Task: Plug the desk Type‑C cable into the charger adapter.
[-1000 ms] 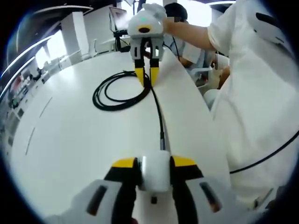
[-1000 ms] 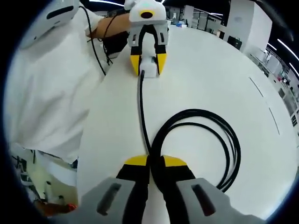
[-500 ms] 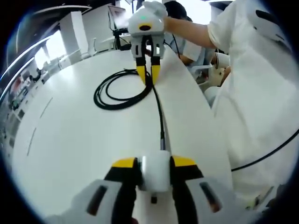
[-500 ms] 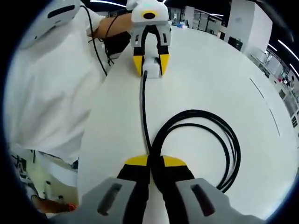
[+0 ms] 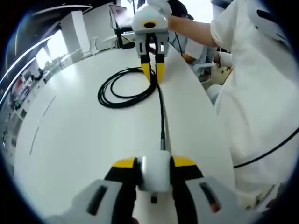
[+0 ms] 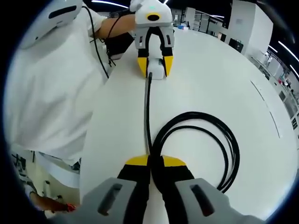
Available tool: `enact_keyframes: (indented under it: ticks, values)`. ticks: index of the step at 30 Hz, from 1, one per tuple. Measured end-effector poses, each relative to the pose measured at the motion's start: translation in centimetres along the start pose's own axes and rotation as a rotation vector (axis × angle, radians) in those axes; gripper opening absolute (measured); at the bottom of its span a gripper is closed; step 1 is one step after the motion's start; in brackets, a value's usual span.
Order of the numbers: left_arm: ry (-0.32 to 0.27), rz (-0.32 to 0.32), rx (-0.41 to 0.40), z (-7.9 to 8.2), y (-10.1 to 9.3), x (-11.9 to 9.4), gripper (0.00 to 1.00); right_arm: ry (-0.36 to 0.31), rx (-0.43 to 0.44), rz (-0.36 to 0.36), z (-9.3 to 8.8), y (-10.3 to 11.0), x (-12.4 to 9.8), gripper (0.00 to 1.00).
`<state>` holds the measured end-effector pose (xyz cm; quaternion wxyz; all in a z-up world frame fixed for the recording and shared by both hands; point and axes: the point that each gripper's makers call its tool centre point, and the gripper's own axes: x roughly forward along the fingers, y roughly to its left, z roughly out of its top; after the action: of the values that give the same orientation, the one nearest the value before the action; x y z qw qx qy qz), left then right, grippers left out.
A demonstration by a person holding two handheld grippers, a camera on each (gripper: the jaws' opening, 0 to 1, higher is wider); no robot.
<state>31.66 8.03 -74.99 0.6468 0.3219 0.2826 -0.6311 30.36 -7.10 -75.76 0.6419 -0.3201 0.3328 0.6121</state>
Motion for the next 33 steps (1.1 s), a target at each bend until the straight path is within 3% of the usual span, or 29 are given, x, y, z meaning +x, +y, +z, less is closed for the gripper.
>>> enact_keyframes:
  ticks: [23,33]
  values:
    - [0.028,0.02,-0.005,-0.9,0.4,-0.6,0.26,-0.009,-0.023,-0.001,1.0,-0.3,0.7,0.06]
    - [0.039,0.04,-0.012,-1.2,1.6,-0.7,0.25,-0.032,-0.016,-0.021,1.2,-2.2,0.8,0.06]
